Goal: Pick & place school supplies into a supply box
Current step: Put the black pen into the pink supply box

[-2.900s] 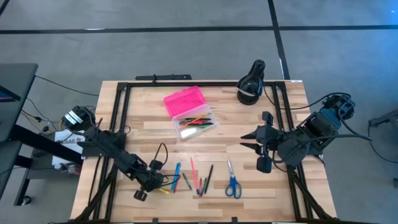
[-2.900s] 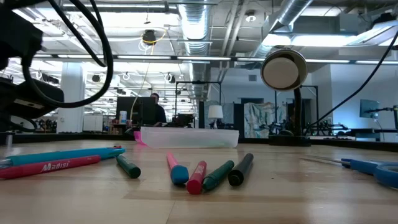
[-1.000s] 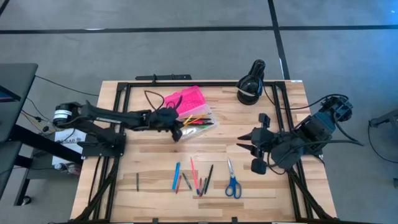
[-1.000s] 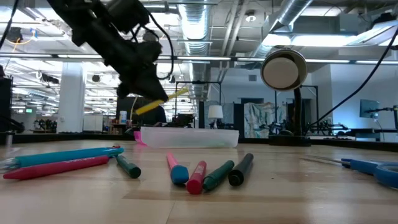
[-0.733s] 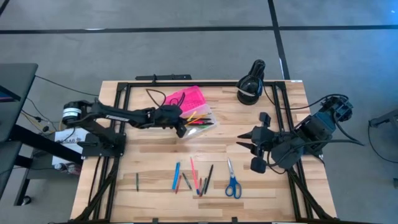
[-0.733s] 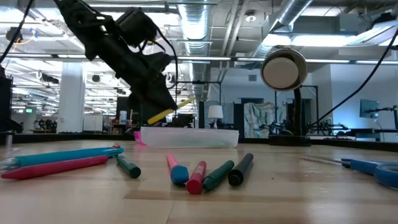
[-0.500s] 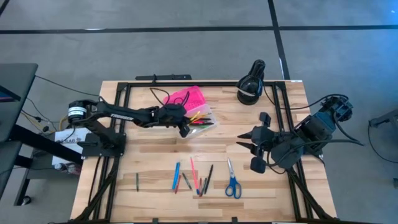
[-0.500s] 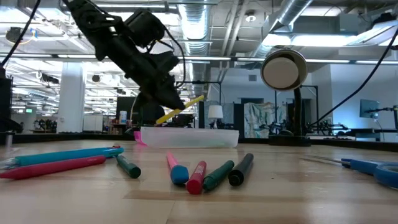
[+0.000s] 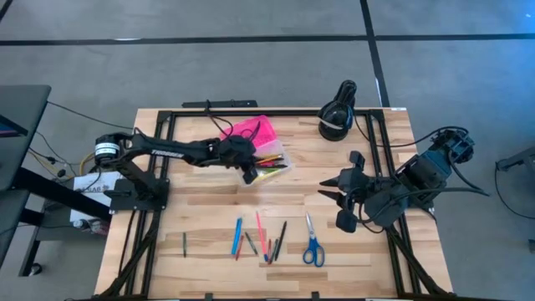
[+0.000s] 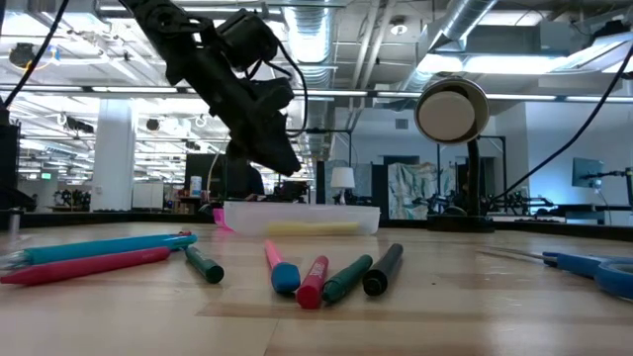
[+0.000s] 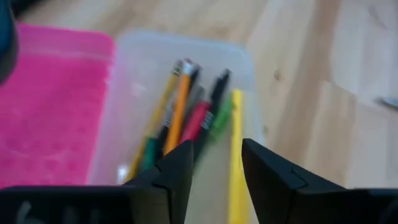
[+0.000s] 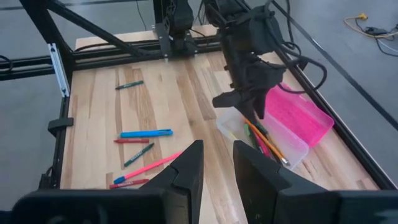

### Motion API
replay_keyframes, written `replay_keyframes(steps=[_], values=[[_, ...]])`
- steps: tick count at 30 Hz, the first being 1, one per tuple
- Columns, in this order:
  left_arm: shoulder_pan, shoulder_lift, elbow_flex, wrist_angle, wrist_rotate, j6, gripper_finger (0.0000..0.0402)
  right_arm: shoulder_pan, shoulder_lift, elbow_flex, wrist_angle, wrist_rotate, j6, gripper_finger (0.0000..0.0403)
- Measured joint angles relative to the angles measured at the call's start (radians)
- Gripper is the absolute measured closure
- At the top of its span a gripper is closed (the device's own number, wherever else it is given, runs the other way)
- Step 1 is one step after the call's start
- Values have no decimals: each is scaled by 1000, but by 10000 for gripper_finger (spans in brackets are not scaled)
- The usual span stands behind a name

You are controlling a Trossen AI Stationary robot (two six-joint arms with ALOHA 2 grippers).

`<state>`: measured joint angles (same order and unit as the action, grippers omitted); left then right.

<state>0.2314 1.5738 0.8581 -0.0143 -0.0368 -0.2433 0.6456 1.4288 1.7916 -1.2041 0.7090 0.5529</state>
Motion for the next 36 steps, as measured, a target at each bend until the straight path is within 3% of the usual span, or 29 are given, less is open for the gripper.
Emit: replay_keyframes(steps=[7,14,21,25,27,31,36], values=[[-31,-33,53,-191,67,-7,268,0,0,0,-30,24,-2,321],[-101,-118,76,-248,101,-21,279,-31,-2,-42,-44,15,49,321],[-199,-272,76,-323,104,6,285,-97,-1,-219,-11,-160,225,321],[-243,-353,76,-385,47,17,285,-128,-2,-336,79,-201,287,321],[-258,-388,76,-407,7,19,285,-142,-1,-398,164,-224,256,321],[-266,-442,76,-444,-53,39,285,-175,0,-516,388,-294,44,321],[-266,-487,75,-467,-81,49,285,-242,-1,-642,690,-475,-178,321]])
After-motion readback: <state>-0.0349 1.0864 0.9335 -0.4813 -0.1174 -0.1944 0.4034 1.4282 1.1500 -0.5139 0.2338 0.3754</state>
